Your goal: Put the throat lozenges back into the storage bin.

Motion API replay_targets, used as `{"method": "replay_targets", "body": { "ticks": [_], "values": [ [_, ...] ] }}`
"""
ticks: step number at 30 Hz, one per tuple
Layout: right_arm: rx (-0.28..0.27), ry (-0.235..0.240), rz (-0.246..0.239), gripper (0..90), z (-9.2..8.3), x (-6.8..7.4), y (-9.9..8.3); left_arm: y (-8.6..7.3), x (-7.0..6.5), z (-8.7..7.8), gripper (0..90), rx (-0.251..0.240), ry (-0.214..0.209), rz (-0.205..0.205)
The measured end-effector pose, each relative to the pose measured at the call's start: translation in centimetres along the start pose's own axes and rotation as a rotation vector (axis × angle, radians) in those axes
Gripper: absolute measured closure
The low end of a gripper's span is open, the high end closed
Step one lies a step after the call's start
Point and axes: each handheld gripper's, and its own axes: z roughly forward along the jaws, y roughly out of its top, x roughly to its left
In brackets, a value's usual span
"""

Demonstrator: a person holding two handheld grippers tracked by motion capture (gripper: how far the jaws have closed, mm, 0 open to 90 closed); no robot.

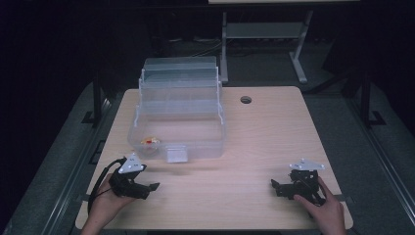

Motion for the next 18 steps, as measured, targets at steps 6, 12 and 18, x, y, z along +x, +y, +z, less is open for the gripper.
{"method": "replay_targets", "body": {
  "ticks": [6, 12, 18],
  "values": [
    [0.000, 0.000, 0.000, 0.0, 0.0, 0.0, 0.0, -0.9, 0.0, 0.8, 17.8, 0.014, 0.003, 0.007],
    [0.000, 0.000, 0.000, 0.0, 0.0, 0.0, 0.0, -1.9, 0.3, 1.6, 17.1, 0.020, -0.013, -0.002],
    [0.000, 0.000, 0.001, 0.0, 0.0, 0.0, 0.0, -2.6, 0.8, 2.0, 14.6, 0.029, -0.016, -0.015]
  ]
}}
